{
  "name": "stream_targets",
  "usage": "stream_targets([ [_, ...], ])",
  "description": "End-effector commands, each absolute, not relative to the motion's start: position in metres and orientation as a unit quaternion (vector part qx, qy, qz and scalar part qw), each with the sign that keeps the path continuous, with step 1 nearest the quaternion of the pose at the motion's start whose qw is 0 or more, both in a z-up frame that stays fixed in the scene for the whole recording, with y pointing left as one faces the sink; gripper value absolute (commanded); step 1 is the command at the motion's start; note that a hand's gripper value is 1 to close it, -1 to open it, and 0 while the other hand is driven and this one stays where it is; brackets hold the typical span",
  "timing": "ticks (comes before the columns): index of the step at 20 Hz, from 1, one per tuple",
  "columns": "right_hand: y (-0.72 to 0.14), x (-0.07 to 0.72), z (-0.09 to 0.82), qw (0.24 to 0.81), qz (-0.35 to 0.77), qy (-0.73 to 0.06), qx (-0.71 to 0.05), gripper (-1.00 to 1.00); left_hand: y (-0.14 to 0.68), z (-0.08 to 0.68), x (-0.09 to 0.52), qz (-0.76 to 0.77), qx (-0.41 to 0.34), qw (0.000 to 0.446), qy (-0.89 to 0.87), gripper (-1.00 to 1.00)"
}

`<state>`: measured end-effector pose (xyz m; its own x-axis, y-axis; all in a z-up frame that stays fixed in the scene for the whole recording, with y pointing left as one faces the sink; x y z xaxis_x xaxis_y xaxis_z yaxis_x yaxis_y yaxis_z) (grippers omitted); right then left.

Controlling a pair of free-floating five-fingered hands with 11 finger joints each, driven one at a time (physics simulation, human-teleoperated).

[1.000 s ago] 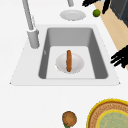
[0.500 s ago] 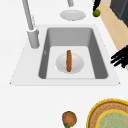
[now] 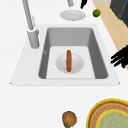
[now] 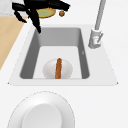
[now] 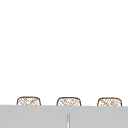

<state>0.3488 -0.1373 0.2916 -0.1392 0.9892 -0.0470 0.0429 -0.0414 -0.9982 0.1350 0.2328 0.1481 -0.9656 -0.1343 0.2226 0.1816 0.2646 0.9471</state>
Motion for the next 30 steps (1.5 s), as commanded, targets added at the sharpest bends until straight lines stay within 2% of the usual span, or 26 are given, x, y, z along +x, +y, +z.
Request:
stream_targets([
  [1,-0.127,0.379,0.293,0.449,0.541,-0.527,-0.478,-1.00,0.233,0.148,0.135,-0.606,-0.015,0.130,-0.784,0.00],
  [10,-0.104,0.440,0.296,0.458,0.562,-0.505,-0.469,-1.00,0.233,0.148,0.135,-0.606,-0.015,0.130,-0.784,0.00],
  [25,-0.089,0.509,0.301,0.531,0.638,-0.405,-0.384,-1.00,0.233,0.148,0.135,-0.606,-0.015,0.130,-0.784,0.00],
  [30,-0.088,0.551,0.282,0.542,0.637,-0.402,-0.372,-1.00,0.233,0.148,0.135,-0.606,-0.015,0.130,-0.784,0.00],
])
